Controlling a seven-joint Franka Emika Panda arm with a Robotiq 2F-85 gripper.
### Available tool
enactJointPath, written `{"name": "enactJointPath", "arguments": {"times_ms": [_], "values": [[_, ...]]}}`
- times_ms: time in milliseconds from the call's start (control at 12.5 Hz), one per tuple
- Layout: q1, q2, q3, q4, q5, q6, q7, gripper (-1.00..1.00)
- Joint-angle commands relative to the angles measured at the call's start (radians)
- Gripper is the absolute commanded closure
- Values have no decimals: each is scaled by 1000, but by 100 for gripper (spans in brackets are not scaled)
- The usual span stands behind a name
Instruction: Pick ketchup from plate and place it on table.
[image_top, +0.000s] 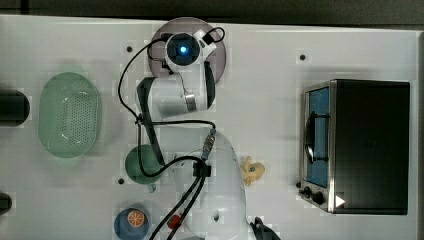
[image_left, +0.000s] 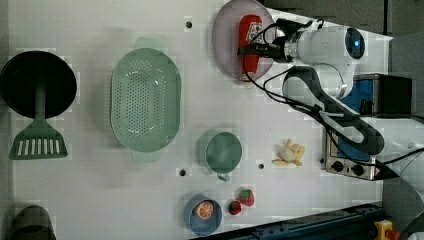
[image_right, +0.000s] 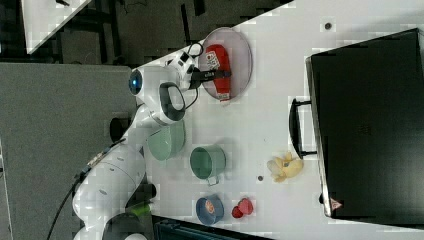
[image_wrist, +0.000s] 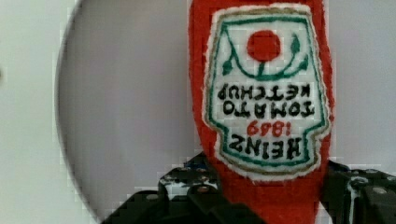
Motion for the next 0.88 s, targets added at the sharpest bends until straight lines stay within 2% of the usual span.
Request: {"name": "enactJointPath", "arguments": {"times_ms": [80, 320, 560, 880], "values": [[-5, -15, 1, 29, -5, 8, -30, -21], [-9, -70, 1, 72, 0, -27, -14, -21], [-22, -157, 1, 123, 20, -192, 6, -21], [-78, -294, 0, 106, 179, -394, 6, -21]]}}
